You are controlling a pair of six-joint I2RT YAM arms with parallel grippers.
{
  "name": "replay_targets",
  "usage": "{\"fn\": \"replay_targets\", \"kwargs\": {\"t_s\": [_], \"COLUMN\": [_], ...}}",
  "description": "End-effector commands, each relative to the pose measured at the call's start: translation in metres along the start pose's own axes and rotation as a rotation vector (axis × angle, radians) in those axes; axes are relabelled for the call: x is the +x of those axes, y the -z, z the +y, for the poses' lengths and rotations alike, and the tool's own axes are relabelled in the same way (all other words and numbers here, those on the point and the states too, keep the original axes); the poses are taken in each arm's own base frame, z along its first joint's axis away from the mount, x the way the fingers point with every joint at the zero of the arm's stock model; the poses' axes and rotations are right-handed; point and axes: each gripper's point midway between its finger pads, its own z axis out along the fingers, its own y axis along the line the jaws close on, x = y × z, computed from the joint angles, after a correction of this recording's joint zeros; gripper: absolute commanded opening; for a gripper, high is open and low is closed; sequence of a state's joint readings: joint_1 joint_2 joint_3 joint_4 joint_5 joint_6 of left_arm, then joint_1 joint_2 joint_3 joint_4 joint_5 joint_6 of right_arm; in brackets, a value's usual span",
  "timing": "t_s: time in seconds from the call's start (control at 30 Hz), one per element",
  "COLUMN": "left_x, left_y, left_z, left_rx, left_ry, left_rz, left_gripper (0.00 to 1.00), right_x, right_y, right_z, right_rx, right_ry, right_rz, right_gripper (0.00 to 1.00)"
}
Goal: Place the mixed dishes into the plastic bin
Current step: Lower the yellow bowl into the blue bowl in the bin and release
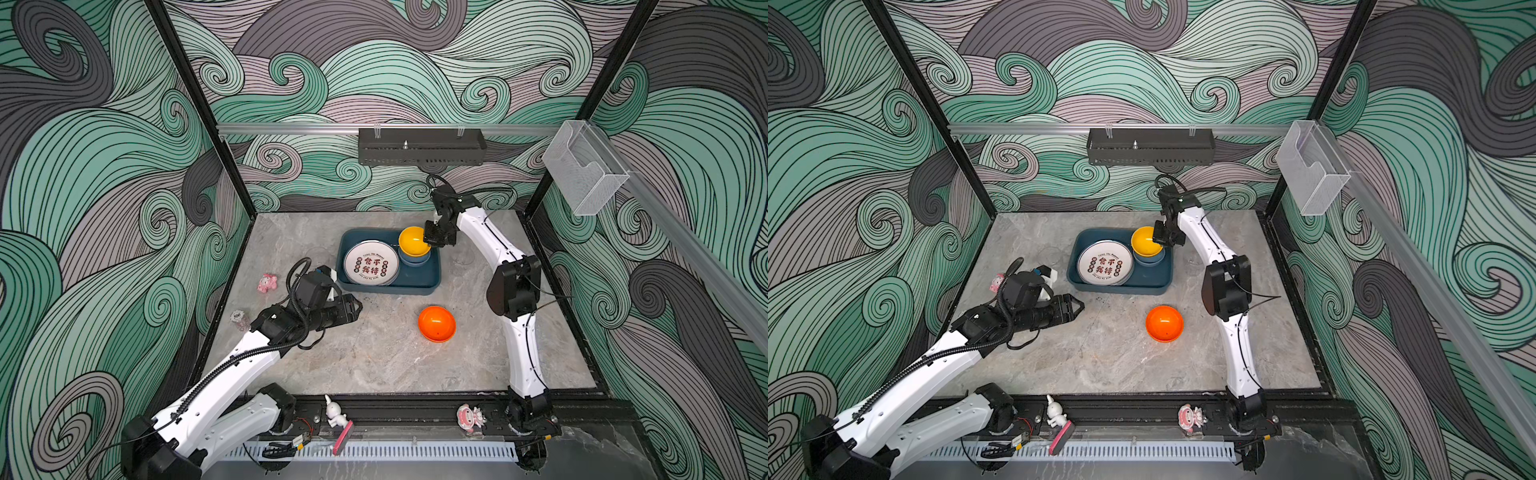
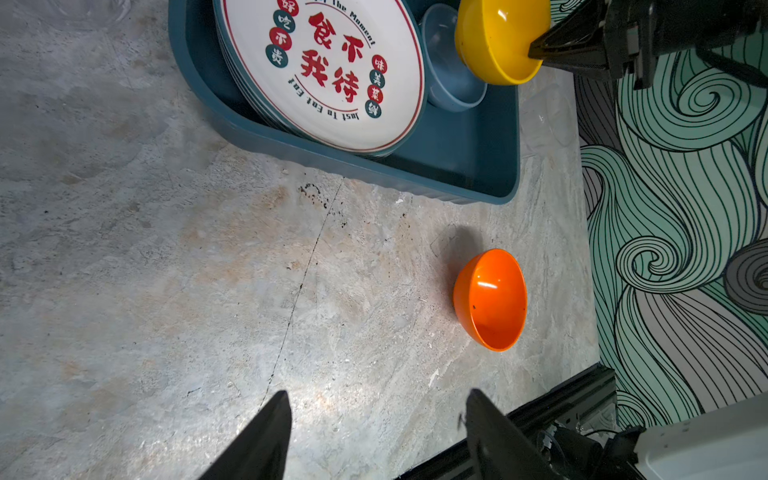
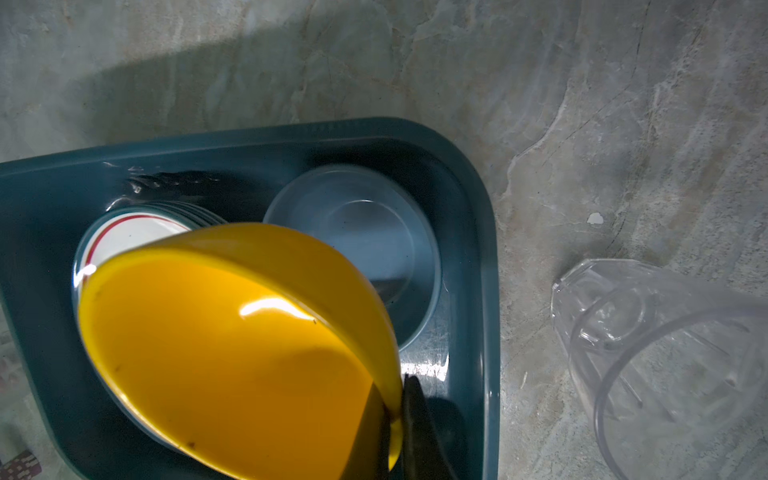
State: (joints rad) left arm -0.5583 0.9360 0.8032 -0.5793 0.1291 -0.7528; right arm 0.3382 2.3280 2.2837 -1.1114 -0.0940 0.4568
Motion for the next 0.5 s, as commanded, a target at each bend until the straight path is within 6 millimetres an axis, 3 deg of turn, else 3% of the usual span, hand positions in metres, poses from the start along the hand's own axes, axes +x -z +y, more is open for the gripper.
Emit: {"fn": "replay_targets", "kwargs": {"t_s": [0.0,0.47], "left_x": [0.000,0.006], "left_y": [0.002,-0.006], "left_z": [-0.004,-0.002], "left_rx": [0.030,0.038], "left_ry": [0.016,0.045], "left_rz": [-0.002,0.022], "left_gripper": [0.68,0.68], "right_x": [-0.001,0.000], "right_y": [0.000,-0.026], "right_z": [0.001,-0.006], "right_rx": [-0.012,-0.002], "right_ry": [-0.021,-0.034], "right_rz": [0.014,0.056], "right_gripper": [0.03,0.03]}}
